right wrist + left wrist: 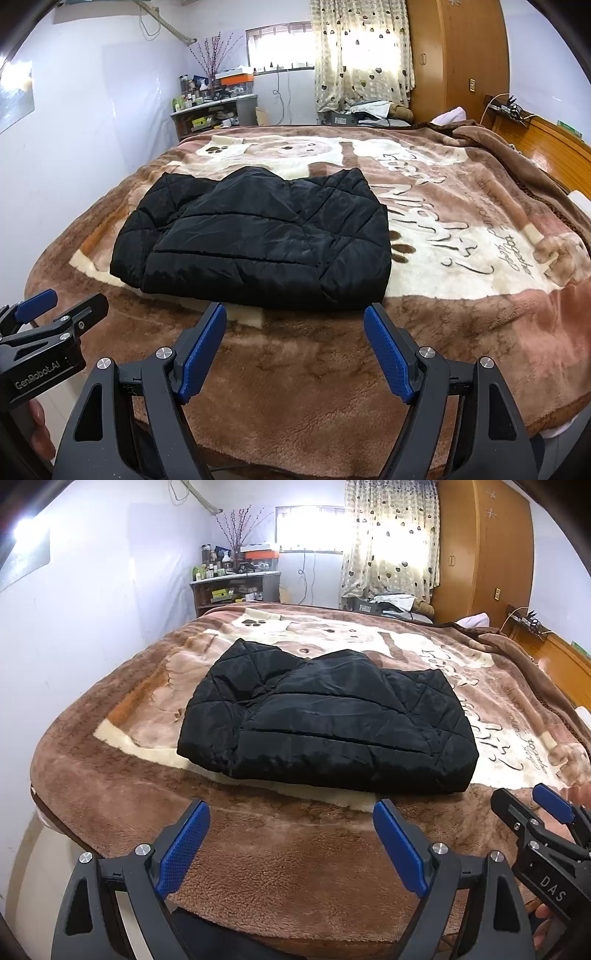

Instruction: Fold large clothes

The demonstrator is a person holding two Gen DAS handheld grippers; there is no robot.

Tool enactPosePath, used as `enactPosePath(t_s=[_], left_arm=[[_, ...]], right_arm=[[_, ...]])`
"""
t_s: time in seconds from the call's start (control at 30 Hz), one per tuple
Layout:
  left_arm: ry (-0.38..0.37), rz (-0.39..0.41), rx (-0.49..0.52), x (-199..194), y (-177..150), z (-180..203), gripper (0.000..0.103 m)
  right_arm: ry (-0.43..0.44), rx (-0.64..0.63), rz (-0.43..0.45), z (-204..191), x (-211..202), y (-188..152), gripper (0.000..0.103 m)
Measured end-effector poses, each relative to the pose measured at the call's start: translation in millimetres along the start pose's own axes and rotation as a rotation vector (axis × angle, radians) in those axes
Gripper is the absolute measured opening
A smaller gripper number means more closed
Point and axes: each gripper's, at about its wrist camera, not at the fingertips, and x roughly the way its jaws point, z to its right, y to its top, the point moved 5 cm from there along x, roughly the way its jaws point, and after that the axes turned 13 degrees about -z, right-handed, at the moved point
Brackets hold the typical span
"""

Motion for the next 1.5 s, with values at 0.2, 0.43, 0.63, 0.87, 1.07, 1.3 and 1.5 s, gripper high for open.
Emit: enactPosePath(t_s=[0.2, 0.43, 0.63, 0.87, 1.07, 1.3, 1.5], left_arm=[[0.015, 0.011, -0.009, -2.4, -0.4, -1.7, 0.090], [0.015, 0.007, -0.008, -2.4, -0.7, -3.2, 0.090], [0.011, 0.006, -0.007, -2.3, 0.3, -4.4, 0.090], [0.021, 0.010, -0.007, -2.9, -0.2, -2.5, 0.090], [0.026, 0.010, -0.006, -3.9, -0.3, -0.8, 0.090], [0.028, 0.008, -0.006, -4.5, -0.8, 0.7, 0.090], [0.027, 0.002, -0.011, -4.0, -1.7, 0.9, 0.090]], right_arm=[[0.002, -0.004, -0.001, -1.7, -0.1, -1.5, 0.077], [0.002, -0.001, -0.003, -0.7, -0.7, -2.6, 0.077], [0.002, -0.003, -0.001, -0.7, -1.3, -2.4, 0.077], [-0.001, -0.004, 0.001, 0.3, -1.6, -2.4, 0.077], [-0.001, -0.008, -0.001, 0.0, -1.3, -2.3, 0.077], [0.000, -0.006, -0.001, -0.2, -1.5, -2.2, 0.077], [0.001, -0.006, 0.000, 1.3, -1.6, -1.9, 0.077]])
